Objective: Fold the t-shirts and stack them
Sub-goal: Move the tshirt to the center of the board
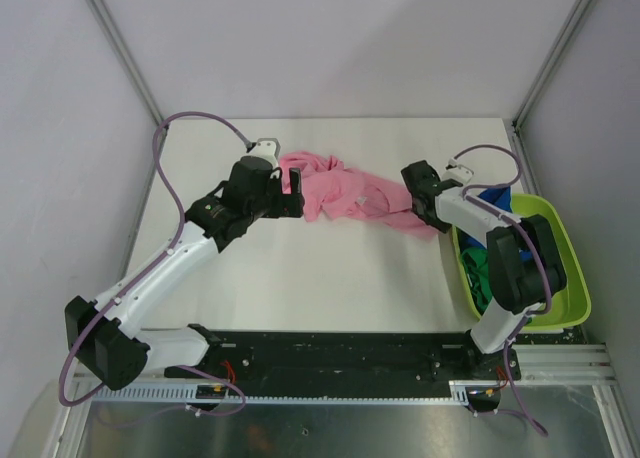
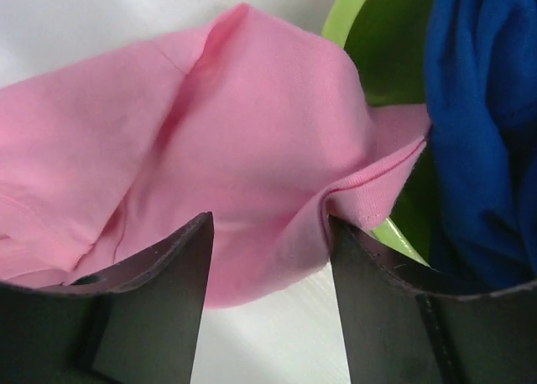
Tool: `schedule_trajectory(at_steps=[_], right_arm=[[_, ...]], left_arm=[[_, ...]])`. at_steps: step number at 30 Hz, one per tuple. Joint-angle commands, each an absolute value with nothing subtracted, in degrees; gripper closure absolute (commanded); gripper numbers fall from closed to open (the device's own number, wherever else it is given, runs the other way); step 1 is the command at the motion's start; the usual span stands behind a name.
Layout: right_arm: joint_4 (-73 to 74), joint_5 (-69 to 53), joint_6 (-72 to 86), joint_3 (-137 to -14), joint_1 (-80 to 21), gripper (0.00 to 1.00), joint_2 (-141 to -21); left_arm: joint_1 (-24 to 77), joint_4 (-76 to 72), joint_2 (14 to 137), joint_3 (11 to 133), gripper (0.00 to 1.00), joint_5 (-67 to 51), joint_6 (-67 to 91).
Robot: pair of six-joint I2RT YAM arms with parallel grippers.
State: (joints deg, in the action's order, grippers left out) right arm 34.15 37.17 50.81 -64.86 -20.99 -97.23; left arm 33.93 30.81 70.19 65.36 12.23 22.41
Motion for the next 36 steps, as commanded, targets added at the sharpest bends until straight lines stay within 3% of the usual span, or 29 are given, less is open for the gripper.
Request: schedule_trajectory(at_steps=[1,4,7,9,19,30,31,34,36], right_arm=[[32.14,38.14,51.97,-64.14,-21.04,0.43,-98.20],[32.09,38.63,51.94,-63.88,-21.76,0.60,-98.33],[32.08,38.96,51.68,-63.81,-22.21,0.91,-98.34],[31.99,39.34,51.35,-63.76,-22.60,0.98,-97.97],[27.12,42.12,41.63,-69.05,-29.76,1.00,-89.74],[15.02,23.03,34.00,-80.47,-35.30,1.00,-99.60],[14.81,21.53,33.35,-81.41,-35.32,0.93,-100.69],[18.54,21.25,31.54,-85.16,-35.21,0.45,-101.63],[20.17,21.31,30.58,-85.82,-34.55,0.22,-99.48]], left_arm=[[33.57,29.94,69.54,65.93,0.01,12.49,21.83],[33.55,29.89,69.64,65.95,0.01,12.40,21.92],[33.52,29.95,69.73,66.07,0.01,12.31,21.94],[33.54,29.97,69.71,66.09,0.01,12.31,21.90],[33.50,29.92,69.25,66.22,0.01,13.45,21.62],[33.19,30.11,68.25,64.35,0.01,17.51,24.57],[33.07,30.09,68.32,64.08,0.01,17.72,24.68],[32.86,30.12,68.63,63.51,0.01,17.48,24.75],[32.76,30.12,68.86,63.34,0.01,17.20,24.71]])
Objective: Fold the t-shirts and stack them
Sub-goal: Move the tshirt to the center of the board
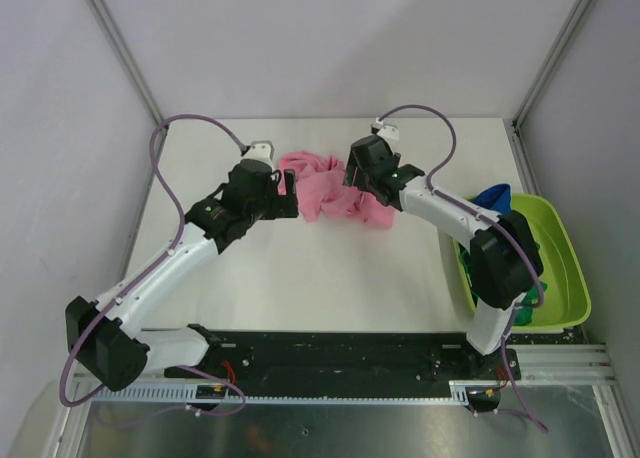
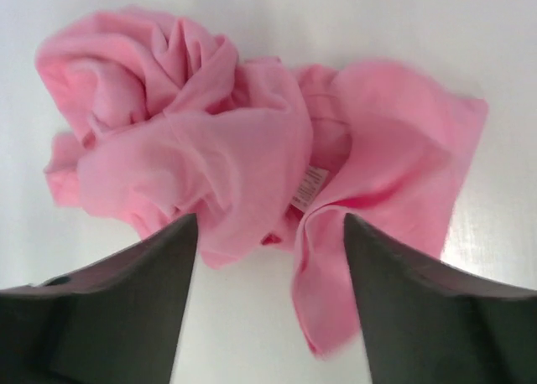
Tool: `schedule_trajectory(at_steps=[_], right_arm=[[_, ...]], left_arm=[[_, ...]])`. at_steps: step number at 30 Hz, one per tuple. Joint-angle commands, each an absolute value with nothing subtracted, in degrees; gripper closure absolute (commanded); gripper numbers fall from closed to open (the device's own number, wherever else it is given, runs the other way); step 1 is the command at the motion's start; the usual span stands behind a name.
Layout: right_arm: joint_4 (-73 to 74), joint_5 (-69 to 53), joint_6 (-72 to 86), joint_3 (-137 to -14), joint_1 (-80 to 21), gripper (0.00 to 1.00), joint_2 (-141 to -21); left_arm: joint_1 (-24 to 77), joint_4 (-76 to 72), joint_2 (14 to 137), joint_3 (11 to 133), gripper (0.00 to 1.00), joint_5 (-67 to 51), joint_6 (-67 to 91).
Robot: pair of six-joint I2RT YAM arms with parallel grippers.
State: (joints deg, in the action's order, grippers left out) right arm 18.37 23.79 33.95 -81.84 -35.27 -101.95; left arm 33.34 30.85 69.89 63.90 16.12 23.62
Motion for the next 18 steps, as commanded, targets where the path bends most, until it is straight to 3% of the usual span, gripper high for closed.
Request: schedule_trajectory(at_steps=[1,4,8,18], right_arm=[[21.16,21.20,30.32,-86.11,-34.02,0.15,-97.99],[24.33,21.57,30.04,-86.81,-32.63,0.09,-93.43],[26.53,21.10,31.16,-84.71,-32.25,0.12,-89.58],[21.87,18.24,35.21,-73.04,-31.78,0.21,-89.93]], left_arm=[[32.68,30.13,69.02,63.35,0.01,16.95,24.75],[32.57,30.05,69.77,63.40,0.01,15.91,25.44],[32.52,29.58,72.59,63.34,0.02,13.47,27.70],[34.70,16.01,88.87,64.72,0.30,6.10,31.20]])
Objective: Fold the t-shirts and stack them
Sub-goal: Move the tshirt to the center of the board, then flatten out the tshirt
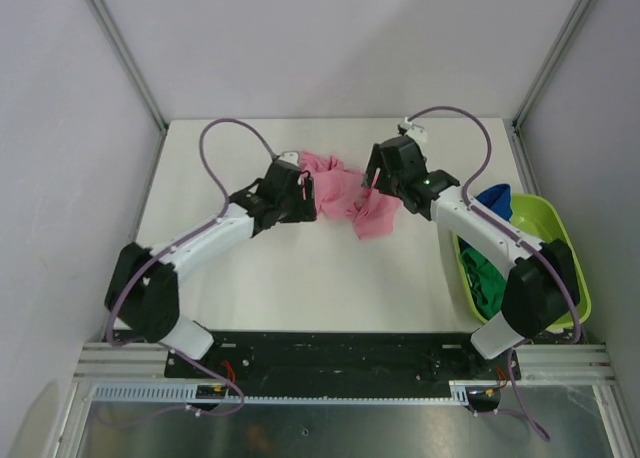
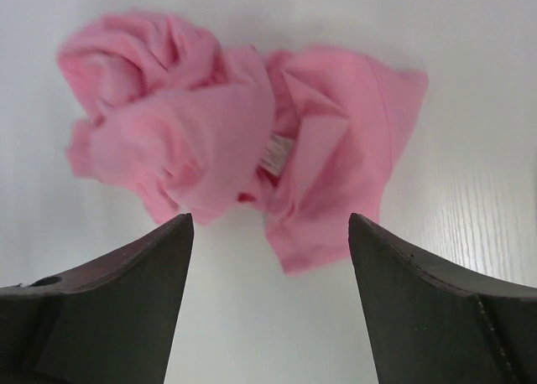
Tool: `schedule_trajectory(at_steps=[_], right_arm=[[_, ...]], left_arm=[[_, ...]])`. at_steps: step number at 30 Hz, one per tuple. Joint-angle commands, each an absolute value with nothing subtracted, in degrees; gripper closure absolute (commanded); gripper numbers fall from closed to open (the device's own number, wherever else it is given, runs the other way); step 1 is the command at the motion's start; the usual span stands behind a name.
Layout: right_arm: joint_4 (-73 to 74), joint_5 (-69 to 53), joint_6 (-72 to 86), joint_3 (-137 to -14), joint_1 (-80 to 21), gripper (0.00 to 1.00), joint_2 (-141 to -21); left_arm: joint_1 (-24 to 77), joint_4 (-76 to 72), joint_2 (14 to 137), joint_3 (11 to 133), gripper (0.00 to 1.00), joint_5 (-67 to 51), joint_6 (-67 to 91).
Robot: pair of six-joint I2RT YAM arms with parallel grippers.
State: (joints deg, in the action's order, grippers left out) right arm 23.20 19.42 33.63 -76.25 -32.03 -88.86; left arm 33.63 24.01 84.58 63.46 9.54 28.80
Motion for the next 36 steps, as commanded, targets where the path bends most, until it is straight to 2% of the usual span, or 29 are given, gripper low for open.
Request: schedule_trajectory(at_steps=[1,4,12,28,36], right_arm=[[21.35,17.95,35.14,-72.38,-31.58,0.22,-90.27],[19.92,16.79,34.55,-71.21,-30.60,0.24,-91.96],[17.18,14.17,33.79,-71.02,-24.57,0.29,-96.16],[20.66,13.21,32.91,-71.02,-17.95,0.31,-94.18],[21.15,11.42,32.35,-71.02,-15.40,0.31,-93.38]], left_arm=[[34.84,15.25,90.45,65.14,0.32,5.29,31.60],[35.56,13.34,93.80,65.43,0.35,3.68,32.87],[40.94,8.70,100.11,67.04,0.36,0.62,34.51],[46.01,4.21,118.73,89.11,0.30,1.95,31.20],[46.11,4.66,123.32,94.51,0.31,8.75,29.65]])
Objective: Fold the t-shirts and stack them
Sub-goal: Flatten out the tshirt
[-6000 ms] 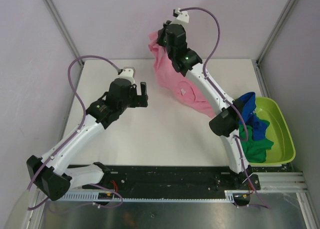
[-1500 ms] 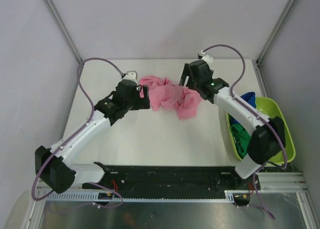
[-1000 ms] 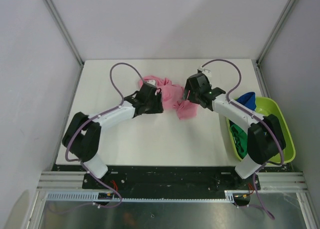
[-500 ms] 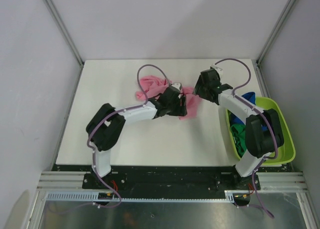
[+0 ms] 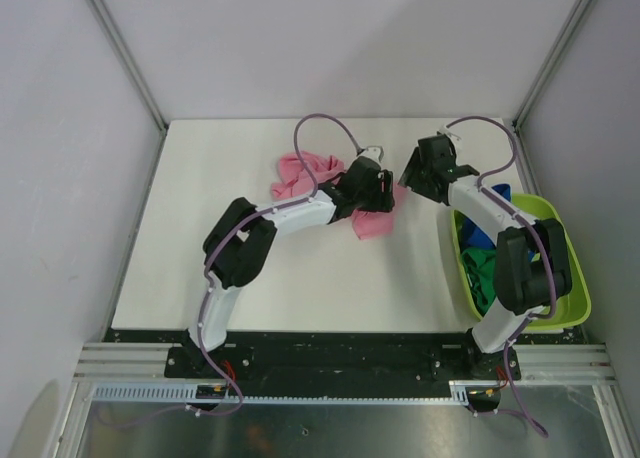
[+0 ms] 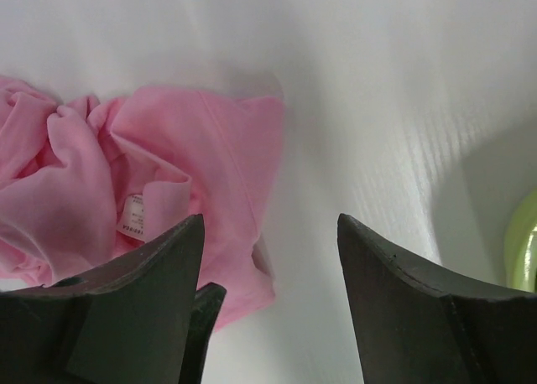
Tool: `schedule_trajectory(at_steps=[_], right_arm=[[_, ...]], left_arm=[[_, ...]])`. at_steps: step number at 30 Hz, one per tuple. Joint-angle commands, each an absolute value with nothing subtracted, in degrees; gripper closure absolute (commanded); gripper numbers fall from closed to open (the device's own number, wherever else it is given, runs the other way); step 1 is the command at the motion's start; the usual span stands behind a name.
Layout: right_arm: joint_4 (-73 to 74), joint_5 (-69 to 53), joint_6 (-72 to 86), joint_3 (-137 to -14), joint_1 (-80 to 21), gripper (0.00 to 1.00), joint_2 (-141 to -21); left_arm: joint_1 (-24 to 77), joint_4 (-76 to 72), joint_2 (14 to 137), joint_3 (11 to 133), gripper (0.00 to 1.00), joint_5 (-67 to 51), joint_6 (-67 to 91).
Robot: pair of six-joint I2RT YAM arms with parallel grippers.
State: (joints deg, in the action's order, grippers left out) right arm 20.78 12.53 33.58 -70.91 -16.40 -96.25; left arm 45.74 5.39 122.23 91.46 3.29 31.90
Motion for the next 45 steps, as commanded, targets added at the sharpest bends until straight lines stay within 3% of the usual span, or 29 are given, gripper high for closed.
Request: schedule_trajectory(at_steps=[1,11,20,26,30,33,39,45], right_arm=[[21.21,11.20,32.30,-71.02,-15.17,0.31,-93.36],[21.60,10.54,31.90,-71.02,-14.11,0.31,-93.60],[21.76,10.19,31.84,-71.02,-13.82,0.31,-94.00],[21.43,9.80,31.77,-71.04,-13.56,0.31,-94.19],[20.83,9.44,31.37,-71.02,-13.46,0.31,-94.45],[19.12,8.80,30.62,-71.02,-13.45,0.31,-95.07],[12.32,5.51,27.36,-71.46,-14.10,0.32,-97.81],[8.35,3.47,23.66,-74.48,-18.74,0.32,-102.99]], left_arm=[[46.12,4.88,123.62,94.85,0.31,10.18,29.19],[46.30,5.47,123.77,94.10,0.30,15.61,27.99],[46.31,6.59,126.70,95.96,0.38,16.24,27.22],[46.27,7.01,127.44,95.65,0.55,18.04,27.34],[46.38,7.26,125.24,93.39,0.87,19.85,27.93],[46.69,7.33,120.07,88.28,0.98,22.14,30.25],[46.60,9.81,100.41,65.81,1.00,28.95,39.80],[41.19,21.80,79.97,49.72,1.00,34.27,48.76]])
